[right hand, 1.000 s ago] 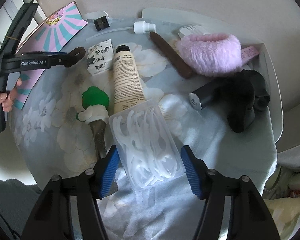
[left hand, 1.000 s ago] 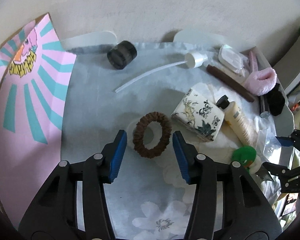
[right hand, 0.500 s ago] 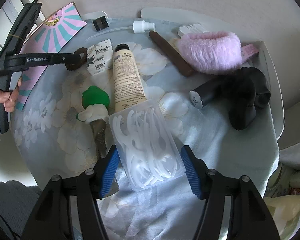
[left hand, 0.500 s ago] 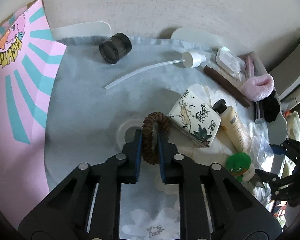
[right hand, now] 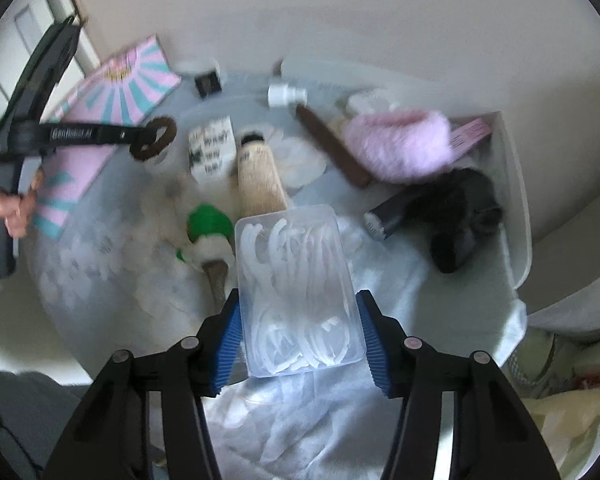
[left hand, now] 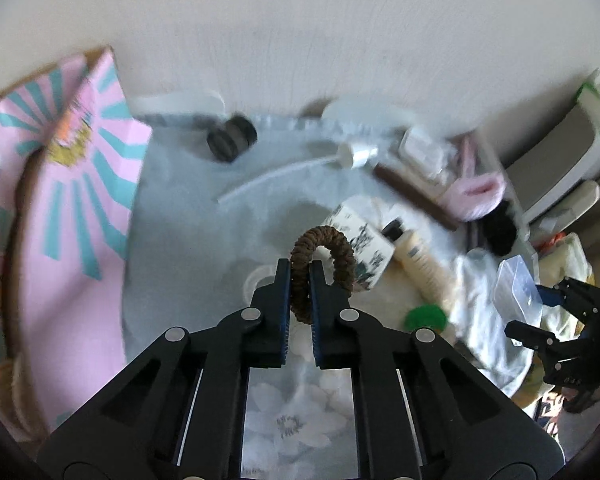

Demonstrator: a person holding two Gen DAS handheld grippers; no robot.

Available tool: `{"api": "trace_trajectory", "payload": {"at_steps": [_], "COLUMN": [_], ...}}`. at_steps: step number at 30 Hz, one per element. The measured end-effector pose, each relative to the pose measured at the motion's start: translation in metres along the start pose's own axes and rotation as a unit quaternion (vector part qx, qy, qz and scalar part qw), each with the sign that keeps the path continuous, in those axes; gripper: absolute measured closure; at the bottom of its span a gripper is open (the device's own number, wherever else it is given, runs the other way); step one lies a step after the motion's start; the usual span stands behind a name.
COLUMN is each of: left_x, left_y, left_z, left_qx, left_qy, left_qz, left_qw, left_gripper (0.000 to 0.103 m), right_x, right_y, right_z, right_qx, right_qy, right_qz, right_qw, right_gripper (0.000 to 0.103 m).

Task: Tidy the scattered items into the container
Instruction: 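Grasp the brown scrunchie with the left tool while the right grasps the floss-pick box, then carry both items into the cardboard box and open both tools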

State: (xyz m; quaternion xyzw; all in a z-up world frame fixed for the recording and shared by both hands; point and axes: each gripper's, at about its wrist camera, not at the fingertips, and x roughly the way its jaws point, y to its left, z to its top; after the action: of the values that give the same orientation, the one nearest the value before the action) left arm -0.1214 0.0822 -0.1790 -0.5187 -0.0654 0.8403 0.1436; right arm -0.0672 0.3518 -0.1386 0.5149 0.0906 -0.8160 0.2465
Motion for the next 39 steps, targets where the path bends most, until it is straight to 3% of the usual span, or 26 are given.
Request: {"api": "trace_trajectory", "payload": {"at_steps": [9,12,16,18,23,28,39], "left_x": [-0.105,-0.142,-0.177,-0.182,-0.175,-0.150,-0.117], "left_y": [0.023,0.045,0.088,0.108,0.154,0.171,0.181], "left_z": [0.013,0.008,-0.006,-0.014,-0.037,-0.049,-0.044], "left_qx": [-0.028,-0.044,-0.085,-0.106,-0.153,-0.161,-0.150], "left_qy": [-0.077,-0.098,-0.096,-0.092,-0.062,-0.037,-0.019], "left_qz": [0.013,0.049,0.116,0.131,0.156,0.149,0.138], "left_qw": [0.9966,0.9930,0.9850,0.9814,0.9739,0.9749,0.9788], "left_gripper": [0.096,0.096,0.096,0.096,0.096,0.096,0.096], "right_x": [-0.026,-0.039,-0.039,-0.033,0.006,0.062,0.150], "right_y": [0.079,0.107,0.156,0.184,0.264,0.325,0.351], "right_z": [0.083,0.108,0.152,0.174,0.220,0.249,0.271], "right_qx": [-0.048,-0.082,-0.127,-0.149,-0.196,-0.221,-0.209], "right_qy": [-0.073,-0.099,-0.126,-0.132,-0.110,-0.066,0.022], "right_qz": [0.033,0.052,0.088,0.109,0.150,0.140,0.100], "right_qw": [0.996,0.990,0.980,0.974,0.963,0.963,0.973], "right_gripper": [0.054,0.054,0.054,0.054,0.054,0.054,0.054]}}
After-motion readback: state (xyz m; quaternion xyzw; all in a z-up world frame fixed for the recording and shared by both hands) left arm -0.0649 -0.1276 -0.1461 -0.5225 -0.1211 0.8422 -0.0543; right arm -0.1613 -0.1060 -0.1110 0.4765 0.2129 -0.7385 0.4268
